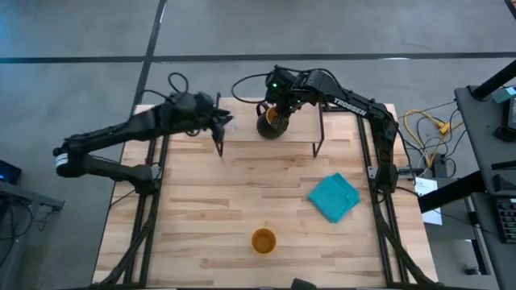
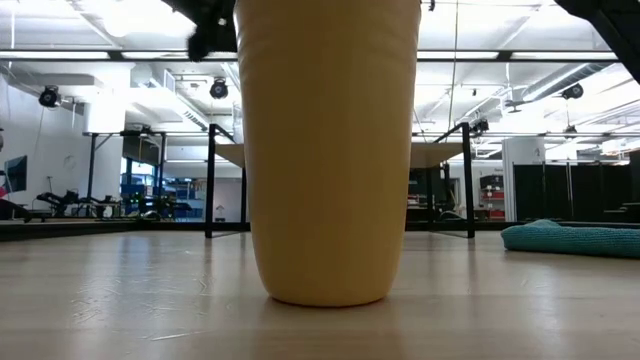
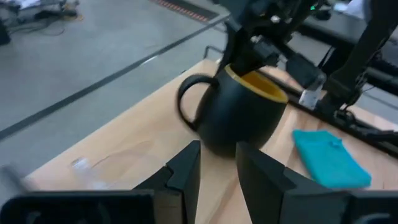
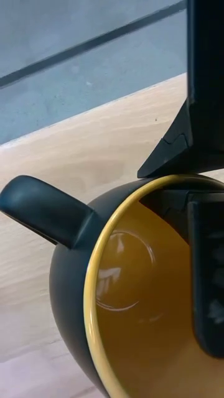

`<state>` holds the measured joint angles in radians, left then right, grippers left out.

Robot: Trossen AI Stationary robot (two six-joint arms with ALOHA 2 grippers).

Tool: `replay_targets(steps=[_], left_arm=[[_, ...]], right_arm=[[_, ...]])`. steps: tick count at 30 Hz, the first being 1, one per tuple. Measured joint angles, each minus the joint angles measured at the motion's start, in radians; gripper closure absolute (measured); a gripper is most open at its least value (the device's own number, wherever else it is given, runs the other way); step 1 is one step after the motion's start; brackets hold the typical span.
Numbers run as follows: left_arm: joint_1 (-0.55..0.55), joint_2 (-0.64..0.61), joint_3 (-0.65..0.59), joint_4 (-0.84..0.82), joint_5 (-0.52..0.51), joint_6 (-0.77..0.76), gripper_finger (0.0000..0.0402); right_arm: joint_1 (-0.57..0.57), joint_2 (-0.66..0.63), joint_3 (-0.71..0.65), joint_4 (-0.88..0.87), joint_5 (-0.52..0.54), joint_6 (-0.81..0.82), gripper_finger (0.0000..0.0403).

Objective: Stack small to large cups/mugs on shelf
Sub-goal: Put the black mug on the shelf

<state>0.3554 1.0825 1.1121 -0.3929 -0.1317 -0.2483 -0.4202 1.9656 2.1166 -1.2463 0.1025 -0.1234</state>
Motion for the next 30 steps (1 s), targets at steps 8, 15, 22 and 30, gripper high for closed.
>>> replay_targets(steps=[8,15,22,30], left_arm=[[-0.004,0.131,-0.023,0.157,0.001,0.003,0.0313],[-0.009,0.258,-0.014,0.260,0.038,0.019,0.0313],[-0.028,0.317,0.000,0.287,0.044,0.019,0.0313],[-0.029,0.314,-0.005,0.287,0.044,0.019,0.0313]], right_arm=[[0.001,0.000,-0.001,0.025,-0.029,0.011,0.0390],[0.000,0.000,-0.001,0.037,-0.026,0.012,0.0390],[-0.006,0.000,-0.002,0.054,-0.022,0.016,0.0390],[-0.008,0.000,-0.002,0.061,-0.024,0.015,0.0390]])
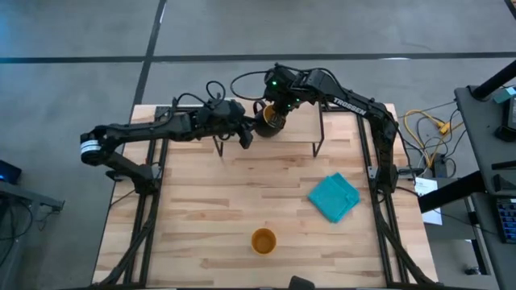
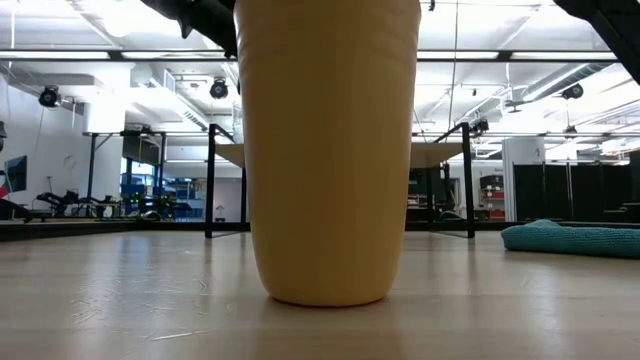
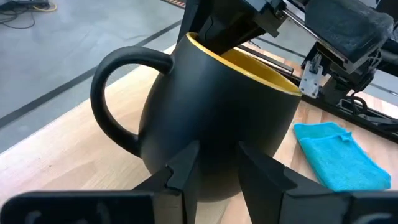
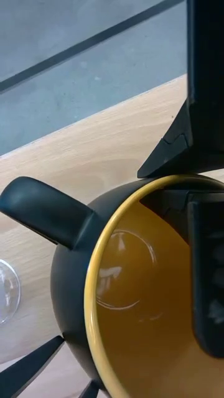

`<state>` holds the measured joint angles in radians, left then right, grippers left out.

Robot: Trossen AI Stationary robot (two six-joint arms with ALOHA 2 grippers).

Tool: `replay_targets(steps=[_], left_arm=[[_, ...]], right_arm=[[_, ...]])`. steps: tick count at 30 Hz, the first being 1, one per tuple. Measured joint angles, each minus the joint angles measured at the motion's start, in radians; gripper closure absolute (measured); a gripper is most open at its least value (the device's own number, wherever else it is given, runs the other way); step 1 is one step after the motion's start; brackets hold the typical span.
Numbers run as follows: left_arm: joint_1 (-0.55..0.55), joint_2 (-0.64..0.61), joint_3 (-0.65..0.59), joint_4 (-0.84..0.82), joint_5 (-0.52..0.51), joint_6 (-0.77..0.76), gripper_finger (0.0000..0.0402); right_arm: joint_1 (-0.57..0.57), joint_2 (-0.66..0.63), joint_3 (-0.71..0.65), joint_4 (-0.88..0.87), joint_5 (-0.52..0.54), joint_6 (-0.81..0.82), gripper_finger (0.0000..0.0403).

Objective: Stack small to large cups/mugs on shelf
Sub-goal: Put the black mug on the shelf

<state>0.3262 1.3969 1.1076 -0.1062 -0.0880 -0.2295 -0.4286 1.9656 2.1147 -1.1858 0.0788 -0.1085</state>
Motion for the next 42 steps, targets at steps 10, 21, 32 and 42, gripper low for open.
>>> replay_targets(steps=[10,21,32,42], left_arm=[[0.001,0.004,-0.028,-0.007,-0.027,0.000,0.0313],[0.007,0.034,-0.026,-0.007,-0.037,0.000,0.0313],[0.012,0.038,-0.027,-0.021,-0.037,0.000,0.0313],[0.013,0.038,-0.027,-0.009,-0.042,0.000,0.0313]], right_arm=[[0.000,0.000,0.000,-0.001,0.000,0.001,0.0390],[-0.001,0.000,0.000,-0.017,0.000,0.000,0.0390],[0.000,-0.003,0.000,0.017,-0.043,0.008,0.0331],[0.000,-0.003,-0.002,0.057,-0.041,0.004,0.0336]])
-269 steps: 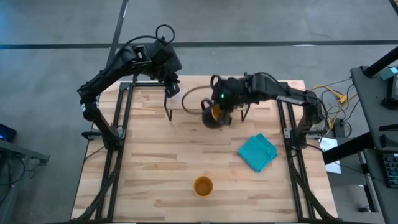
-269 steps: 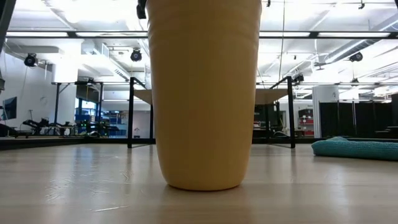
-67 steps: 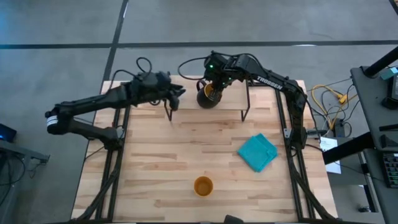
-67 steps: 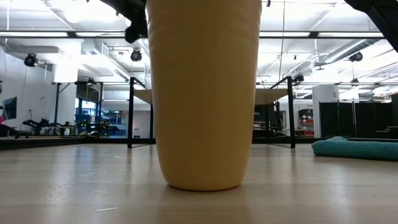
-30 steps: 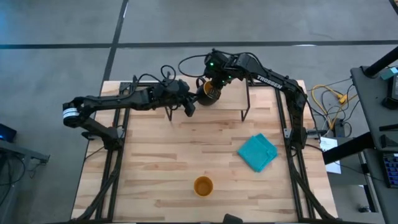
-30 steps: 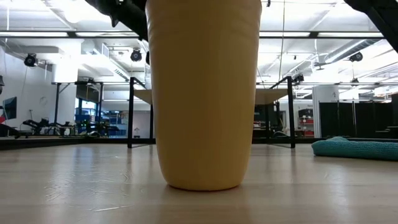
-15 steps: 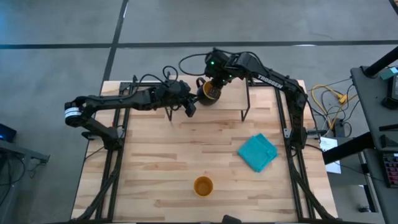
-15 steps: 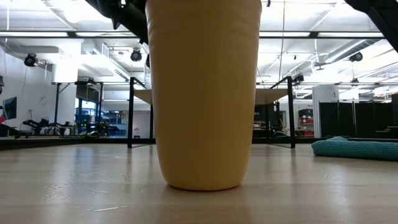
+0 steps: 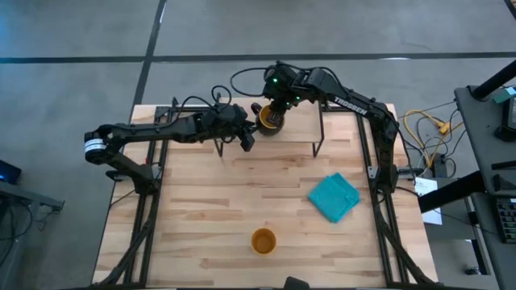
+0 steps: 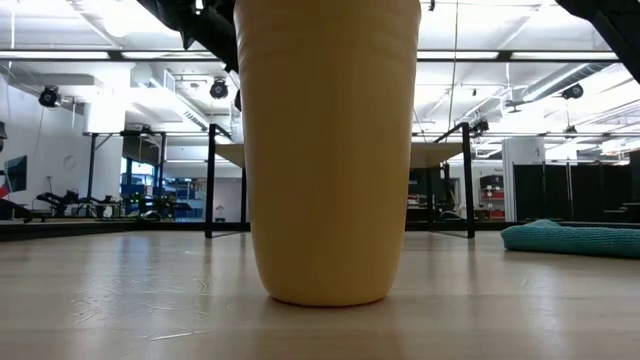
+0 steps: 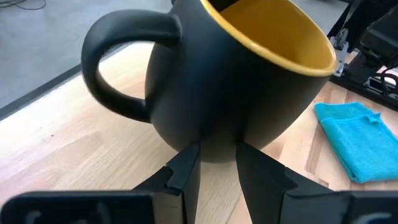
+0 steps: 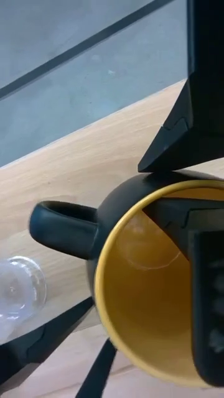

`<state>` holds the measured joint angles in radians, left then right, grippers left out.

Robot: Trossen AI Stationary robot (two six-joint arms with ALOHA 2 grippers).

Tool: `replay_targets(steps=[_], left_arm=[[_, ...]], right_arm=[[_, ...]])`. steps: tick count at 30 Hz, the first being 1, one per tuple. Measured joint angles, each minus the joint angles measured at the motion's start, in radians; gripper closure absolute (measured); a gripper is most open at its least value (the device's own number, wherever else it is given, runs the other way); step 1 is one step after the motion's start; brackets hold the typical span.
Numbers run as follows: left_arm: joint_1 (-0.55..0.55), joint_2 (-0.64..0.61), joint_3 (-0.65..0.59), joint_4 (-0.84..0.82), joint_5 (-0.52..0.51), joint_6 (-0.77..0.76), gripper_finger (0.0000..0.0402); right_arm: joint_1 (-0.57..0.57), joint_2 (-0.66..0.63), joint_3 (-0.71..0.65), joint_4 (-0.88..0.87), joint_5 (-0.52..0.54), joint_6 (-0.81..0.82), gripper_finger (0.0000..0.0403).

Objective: Stack small to large cups/mugs on shelf
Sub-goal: Put the black mug on the shelf

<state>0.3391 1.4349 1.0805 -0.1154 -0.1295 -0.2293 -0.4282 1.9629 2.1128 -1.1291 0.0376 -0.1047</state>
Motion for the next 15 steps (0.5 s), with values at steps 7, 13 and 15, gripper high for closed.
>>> replay_targets(steps=[7,13,15], left_arm=[[0.002,0.000,0.000,0.002,0.000,0.000,0.0313],[0.002,-0.001,0.002,0.005,0.000,0.000,0.0313],[0.002,-0.001,0.002,0.006,0.000,0.000,0.0313]], right_arm=[[0.000,0.002,0.000,0.016,0.002,-0.001,0.0331],[0.000,0.002,-0.001,0.019,0.001,-0.001,0.0322],[0.000,0.002,-0.001,0.021,0.001,-0.001,0.0320]])
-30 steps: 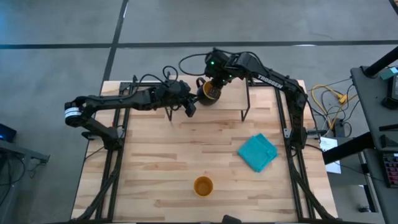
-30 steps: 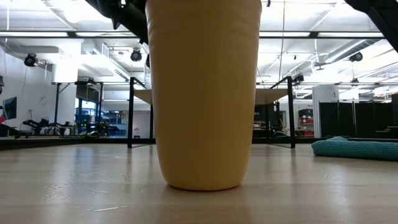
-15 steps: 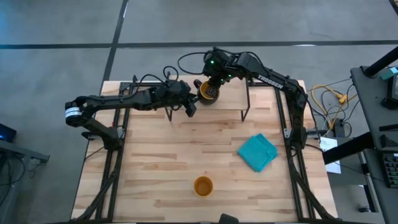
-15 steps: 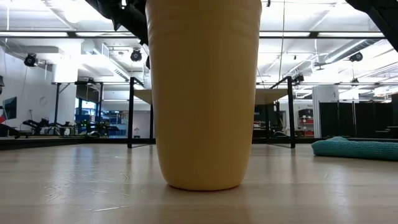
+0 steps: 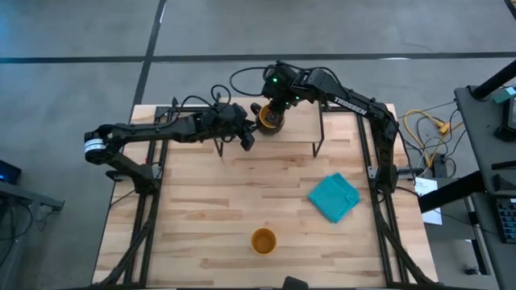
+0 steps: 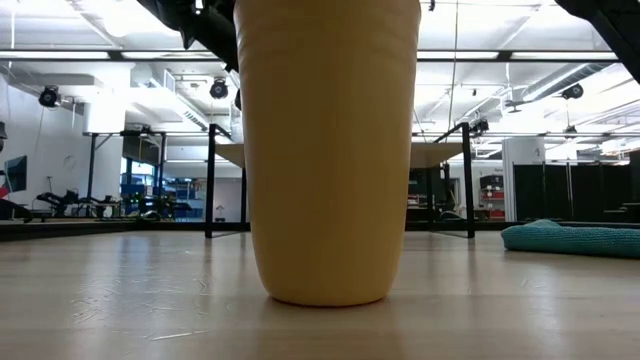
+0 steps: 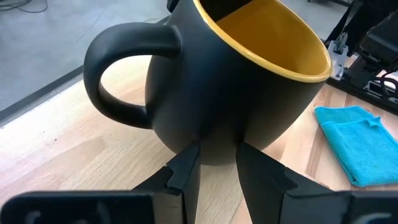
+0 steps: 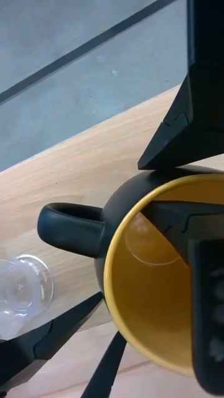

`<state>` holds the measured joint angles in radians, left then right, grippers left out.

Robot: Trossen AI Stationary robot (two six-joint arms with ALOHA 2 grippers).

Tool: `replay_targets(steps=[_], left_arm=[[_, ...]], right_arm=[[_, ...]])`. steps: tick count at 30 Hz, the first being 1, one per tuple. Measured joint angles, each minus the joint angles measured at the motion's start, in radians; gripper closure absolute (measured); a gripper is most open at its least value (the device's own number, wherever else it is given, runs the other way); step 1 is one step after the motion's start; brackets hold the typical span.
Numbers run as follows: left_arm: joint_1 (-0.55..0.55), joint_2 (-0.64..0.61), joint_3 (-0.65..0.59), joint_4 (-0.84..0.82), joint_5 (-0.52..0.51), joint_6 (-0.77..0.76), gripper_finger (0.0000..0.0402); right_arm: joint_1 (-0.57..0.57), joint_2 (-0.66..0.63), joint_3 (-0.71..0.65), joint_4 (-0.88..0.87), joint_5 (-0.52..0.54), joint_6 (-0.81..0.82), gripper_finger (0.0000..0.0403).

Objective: Stack small to large cups/mugs on shelf
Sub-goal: Put the black mug on the shelf

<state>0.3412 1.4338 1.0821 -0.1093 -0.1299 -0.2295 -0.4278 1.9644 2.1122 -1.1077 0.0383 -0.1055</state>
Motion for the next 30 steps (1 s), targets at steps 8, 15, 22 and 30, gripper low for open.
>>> replay_targets(steps=[8,15,22,30], left_arm=[[0.000,-0.001,0.000,-0.002,0.000,0.000,0.0313],[0.000,-0.001,0.002,-0.002,0.000,0.000,0.0313],[0.000,-0.024,0.002,0.000,-0.001,0.000,0.0313],[0.000,-0.071,0.024,0.000,-0.001,0.000,0.0313]], right_arm=[[0.000,0.000,-0.001,0.038,-0.001,0.000,0.0317],[0.000,0.000,-0.001,0.047,0.000,-0.008,0.0312],[0.000,0.000,-0.001,0.050,0.000,-0.011,0.0316],[0.000,0.000,-0.001,0.055,0.001,-0.024,0.0313]])
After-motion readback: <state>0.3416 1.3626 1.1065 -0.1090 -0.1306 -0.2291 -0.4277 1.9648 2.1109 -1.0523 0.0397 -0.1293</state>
